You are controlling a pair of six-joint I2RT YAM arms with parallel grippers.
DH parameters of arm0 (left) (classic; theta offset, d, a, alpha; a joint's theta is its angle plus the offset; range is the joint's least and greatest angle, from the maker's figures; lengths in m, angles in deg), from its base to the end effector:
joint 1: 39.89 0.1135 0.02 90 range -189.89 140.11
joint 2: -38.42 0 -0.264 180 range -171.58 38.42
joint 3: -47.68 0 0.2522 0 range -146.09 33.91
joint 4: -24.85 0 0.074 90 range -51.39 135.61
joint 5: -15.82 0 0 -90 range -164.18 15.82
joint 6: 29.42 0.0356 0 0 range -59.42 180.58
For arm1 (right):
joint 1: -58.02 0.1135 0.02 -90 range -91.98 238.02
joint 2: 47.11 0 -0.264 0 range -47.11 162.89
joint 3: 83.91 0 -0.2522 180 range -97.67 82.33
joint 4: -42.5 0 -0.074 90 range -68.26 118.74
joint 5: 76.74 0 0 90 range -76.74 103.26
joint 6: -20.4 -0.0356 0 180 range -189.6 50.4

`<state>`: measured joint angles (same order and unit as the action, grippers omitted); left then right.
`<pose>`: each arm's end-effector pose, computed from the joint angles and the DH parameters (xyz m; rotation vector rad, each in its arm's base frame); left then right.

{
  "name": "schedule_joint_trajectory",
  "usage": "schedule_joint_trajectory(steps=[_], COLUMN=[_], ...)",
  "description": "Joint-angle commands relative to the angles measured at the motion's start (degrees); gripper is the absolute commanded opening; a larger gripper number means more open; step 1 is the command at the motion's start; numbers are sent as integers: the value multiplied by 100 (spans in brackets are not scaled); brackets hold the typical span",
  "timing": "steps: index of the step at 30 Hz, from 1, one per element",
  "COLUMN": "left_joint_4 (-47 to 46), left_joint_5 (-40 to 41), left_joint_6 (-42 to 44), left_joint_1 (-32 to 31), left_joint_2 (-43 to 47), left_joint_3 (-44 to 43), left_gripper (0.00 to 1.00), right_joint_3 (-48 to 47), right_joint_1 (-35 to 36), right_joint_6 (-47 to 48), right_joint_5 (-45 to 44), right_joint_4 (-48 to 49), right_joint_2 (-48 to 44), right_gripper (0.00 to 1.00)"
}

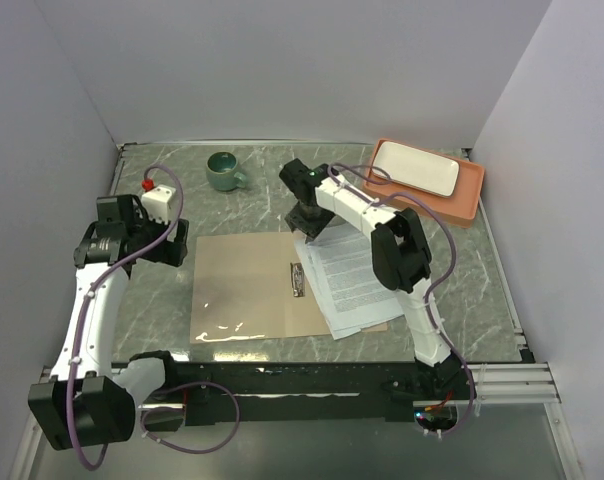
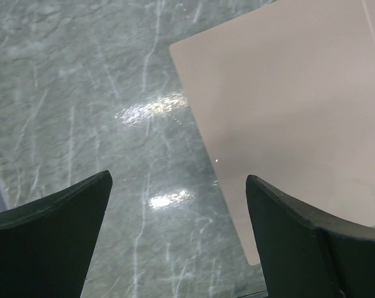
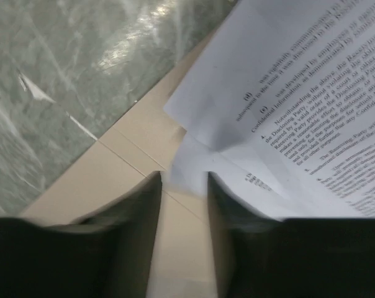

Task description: Put the files into the folder

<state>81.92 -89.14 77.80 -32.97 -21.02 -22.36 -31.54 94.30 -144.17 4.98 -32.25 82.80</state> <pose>0.2079 0.0160 0.3086 0.3331 2.3255 -0.1054 0.3786 0.2716 0.1995 0.9706 2.7232 0.1518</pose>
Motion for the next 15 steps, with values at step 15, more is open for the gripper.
schedule_joint_trajectory(steps=[15], left_joint_4=[-112], left_joint_5=[-367], left_joint_6=[-254], left_joint_1=[-323], left_joint_2=[-287], left_joint_3=[-191], left_gripper=[96], right_joint_3=[2981], right_joint_1=[-1929], right_joint_6=[2692], right_joint_5=[-677], right_joint_4=[763], right_joint_2=[-2645], right_gripper=[99])
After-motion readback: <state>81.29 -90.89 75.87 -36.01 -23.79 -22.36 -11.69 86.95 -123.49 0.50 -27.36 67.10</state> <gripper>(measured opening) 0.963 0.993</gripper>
